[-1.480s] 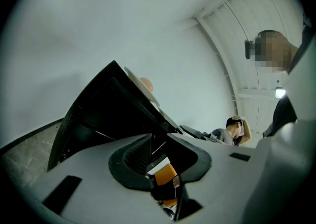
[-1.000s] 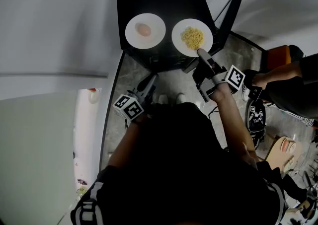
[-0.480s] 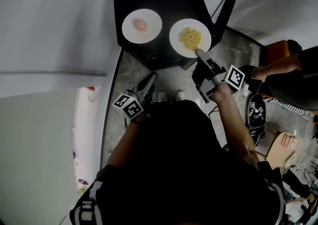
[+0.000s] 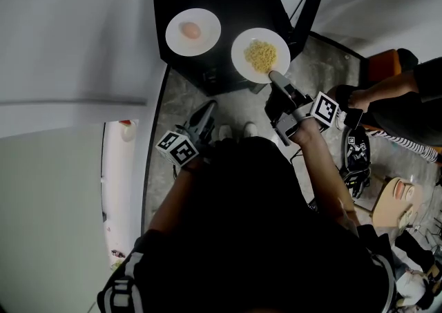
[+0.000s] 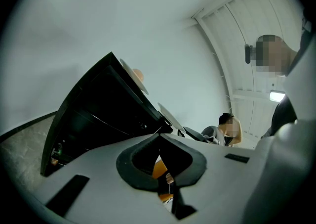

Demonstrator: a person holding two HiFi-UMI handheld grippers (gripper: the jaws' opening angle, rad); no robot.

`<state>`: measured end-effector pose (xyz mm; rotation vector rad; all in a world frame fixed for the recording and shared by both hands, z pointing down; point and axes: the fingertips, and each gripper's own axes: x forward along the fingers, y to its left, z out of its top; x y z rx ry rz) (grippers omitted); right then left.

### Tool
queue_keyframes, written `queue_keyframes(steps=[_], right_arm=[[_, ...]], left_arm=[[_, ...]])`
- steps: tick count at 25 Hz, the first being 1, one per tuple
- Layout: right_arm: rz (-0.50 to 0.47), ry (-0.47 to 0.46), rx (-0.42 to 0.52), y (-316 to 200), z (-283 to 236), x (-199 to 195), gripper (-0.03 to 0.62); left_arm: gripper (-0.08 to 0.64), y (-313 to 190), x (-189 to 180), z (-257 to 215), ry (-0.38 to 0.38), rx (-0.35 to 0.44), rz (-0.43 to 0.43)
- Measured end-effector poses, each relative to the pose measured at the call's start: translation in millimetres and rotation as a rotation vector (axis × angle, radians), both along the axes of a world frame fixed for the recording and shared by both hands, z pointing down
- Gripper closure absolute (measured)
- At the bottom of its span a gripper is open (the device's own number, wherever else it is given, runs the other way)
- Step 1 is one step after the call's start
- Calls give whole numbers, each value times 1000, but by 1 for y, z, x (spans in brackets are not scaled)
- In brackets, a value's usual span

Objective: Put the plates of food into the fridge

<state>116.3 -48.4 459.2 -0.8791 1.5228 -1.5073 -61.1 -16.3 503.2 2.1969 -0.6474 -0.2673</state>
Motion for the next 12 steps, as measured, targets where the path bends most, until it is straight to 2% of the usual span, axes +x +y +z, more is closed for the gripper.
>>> queue_keyframes(steps=[12], right_arm=[[-18, -4, -11, 7, 12, -2, 535]], left_arm=[[538, -1, 1, 3, 9, -19, 4]])
